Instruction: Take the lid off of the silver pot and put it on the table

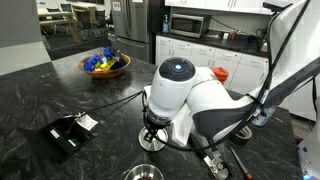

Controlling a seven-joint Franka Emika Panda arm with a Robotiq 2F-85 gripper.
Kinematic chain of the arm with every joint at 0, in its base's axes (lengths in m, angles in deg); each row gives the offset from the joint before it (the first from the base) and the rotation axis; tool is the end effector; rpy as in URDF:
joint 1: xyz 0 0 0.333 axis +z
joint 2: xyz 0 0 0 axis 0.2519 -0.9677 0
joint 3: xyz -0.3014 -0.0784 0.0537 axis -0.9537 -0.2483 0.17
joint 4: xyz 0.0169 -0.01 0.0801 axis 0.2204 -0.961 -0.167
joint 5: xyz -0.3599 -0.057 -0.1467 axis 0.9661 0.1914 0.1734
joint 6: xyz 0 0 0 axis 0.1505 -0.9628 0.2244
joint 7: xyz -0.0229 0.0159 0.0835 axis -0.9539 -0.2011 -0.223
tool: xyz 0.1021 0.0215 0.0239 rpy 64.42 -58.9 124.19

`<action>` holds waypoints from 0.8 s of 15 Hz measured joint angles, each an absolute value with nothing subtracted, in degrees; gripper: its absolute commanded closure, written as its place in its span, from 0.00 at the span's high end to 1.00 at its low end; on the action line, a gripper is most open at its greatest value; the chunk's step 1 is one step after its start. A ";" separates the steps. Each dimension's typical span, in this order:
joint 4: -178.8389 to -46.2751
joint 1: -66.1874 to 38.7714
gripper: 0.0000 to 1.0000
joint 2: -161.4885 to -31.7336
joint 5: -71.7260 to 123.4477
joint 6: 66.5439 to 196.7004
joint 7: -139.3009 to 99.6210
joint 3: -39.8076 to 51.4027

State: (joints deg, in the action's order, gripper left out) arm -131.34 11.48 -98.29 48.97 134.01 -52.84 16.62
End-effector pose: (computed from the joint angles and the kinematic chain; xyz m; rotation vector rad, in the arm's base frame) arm 0.5309 0.3350 0.3356 2.9327 0.3291 0.4198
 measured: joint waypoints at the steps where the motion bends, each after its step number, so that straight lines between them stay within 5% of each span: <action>1: -131.51 11.48 0.85 -98.19 48.73 134.01 -52.84 16.77; 2: -131.73 11.49 0.66 -97.87 48.65 134.01 -52.84 16.96; 5: -132.88 11.53 0.85 -95.84 48.65 134.01 -52.84 17.66; 12: -133.56 11.47 0.85 -95.44 48.65 134.02 -52.84 17.66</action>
